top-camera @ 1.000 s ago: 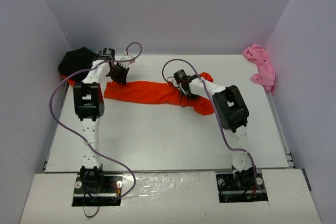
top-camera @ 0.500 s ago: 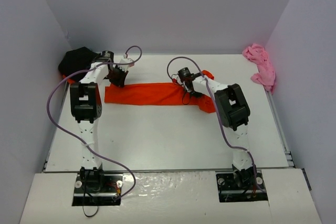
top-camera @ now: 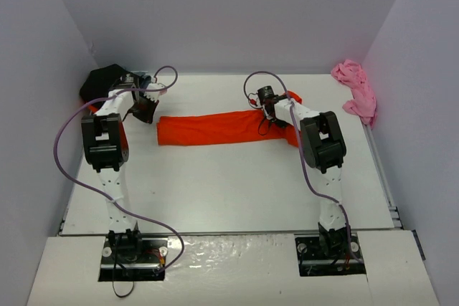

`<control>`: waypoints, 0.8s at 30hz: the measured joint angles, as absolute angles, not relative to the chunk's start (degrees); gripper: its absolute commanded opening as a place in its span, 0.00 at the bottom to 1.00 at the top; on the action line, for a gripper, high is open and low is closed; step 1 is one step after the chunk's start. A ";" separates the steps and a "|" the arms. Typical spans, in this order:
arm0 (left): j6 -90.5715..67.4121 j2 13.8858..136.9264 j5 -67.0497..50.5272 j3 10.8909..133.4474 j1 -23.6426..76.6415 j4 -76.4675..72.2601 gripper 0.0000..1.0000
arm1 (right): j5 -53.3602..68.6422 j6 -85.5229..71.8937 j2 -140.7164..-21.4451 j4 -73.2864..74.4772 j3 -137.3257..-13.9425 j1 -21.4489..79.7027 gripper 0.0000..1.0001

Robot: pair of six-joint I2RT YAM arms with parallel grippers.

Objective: Fold and stack the t-shirts
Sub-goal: Fold the tshirt

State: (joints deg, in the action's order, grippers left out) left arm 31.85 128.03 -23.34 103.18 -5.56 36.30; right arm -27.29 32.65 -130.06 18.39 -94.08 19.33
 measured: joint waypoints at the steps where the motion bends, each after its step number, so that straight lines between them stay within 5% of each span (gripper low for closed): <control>1: 31.84 128.01 -22.82 103.18 -5.91 36.16 0.00 | -27.69 32.71 -130.15 18.53 -94.15 18.90 0.00; 24: 24.94 112.84 -27.00 105.98 1.68 34.35 0.00 | -32.43 32.75 -124.30 13.90 -95.10 19.90 0.00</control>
State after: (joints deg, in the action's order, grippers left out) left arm 24.94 112.84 -27.00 105.98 1.68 34.35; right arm -32.43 32.75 -124.30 13.90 -95.10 19.90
